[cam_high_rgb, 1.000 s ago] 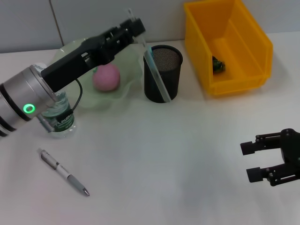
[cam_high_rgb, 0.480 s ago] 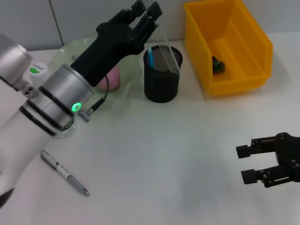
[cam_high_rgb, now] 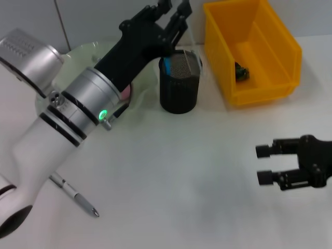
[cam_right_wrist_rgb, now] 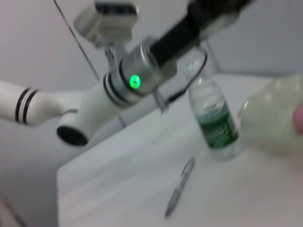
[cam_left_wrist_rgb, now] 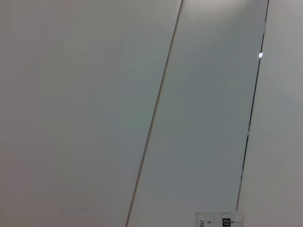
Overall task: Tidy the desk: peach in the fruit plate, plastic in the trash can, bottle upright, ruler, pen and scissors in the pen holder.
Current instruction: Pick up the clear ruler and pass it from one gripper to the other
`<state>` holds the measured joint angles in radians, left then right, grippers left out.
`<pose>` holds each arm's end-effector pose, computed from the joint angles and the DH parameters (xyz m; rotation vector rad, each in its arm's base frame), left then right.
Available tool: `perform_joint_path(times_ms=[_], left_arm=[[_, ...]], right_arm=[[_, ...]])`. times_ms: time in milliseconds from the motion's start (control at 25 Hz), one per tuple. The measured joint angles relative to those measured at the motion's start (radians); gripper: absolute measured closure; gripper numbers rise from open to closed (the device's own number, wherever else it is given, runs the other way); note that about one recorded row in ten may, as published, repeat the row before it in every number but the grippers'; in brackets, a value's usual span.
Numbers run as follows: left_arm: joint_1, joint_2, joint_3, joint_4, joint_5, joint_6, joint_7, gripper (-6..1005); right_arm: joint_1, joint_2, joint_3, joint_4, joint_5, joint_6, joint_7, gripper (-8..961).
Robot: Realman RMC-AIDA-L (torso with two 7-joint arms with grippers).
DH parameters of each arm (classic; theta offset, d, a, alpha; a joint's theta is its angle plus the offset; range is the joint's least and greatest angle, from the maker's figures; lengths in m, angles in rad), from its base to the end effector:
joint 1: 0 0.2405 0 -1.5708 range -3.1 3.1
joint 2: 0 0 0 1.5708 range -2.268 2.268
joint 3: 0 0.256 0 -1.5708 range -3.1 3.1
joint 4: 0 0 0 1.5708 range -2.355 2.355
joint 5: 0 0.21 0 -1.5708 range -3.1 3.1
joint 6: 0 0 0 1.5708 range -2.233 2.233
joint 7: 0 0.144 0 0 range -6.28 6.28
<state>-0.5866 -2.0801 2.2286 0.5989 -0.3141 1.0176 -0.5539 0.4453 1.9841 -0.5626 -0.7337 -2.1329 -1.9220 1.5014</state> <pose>-0.1327 0.3605 -0.0785 -2.1050 -0.5081 -1.3386 0.2903 0.2777 0.0563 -2.8775 0.7986 0.7251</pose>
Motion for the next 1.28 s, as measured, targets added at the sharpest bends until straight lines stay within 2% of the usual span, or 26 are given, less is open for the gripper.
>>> perform_joint_path(times_ms=[240, 400, 800, 1040, 1280], left_arm=[[0.062, 0.0, 0.033, 0.011, 0.018, 0.013, 0.01, 607], [0.108, 0.0, 0.044, 0.019, 0.032, 0.016, 0.059, 607], [0.172, 0.0, 0.101, 0.118, -0.041, -0.016, 0.216, 606], [0.176, 0.0, 0.193, 0.179, -0.19, -0.078, 0.402, 606], [0.174, 0.0, 0.2, 0.192, -0.212, -0.105, 0.435, 606]], right_arm=[[-0.01, 0.061, 0.132, -0.001, 0.033, 0.008, -0.168, 219], [-0.033, 0.093, 0.145, 0.029, 0.121, 0.03, -0.299, 224], [-0.01, 0.099, 0.138, 0.369, 0.333, 0.193, -0.754, 236], [0.063, 0.101, 0.147, 0.555, 0.405, 0.331, -0.982, 243], [0.127, 0.103, 0.15, 0.659, 0.42, 0.439, -1.098, 250]])
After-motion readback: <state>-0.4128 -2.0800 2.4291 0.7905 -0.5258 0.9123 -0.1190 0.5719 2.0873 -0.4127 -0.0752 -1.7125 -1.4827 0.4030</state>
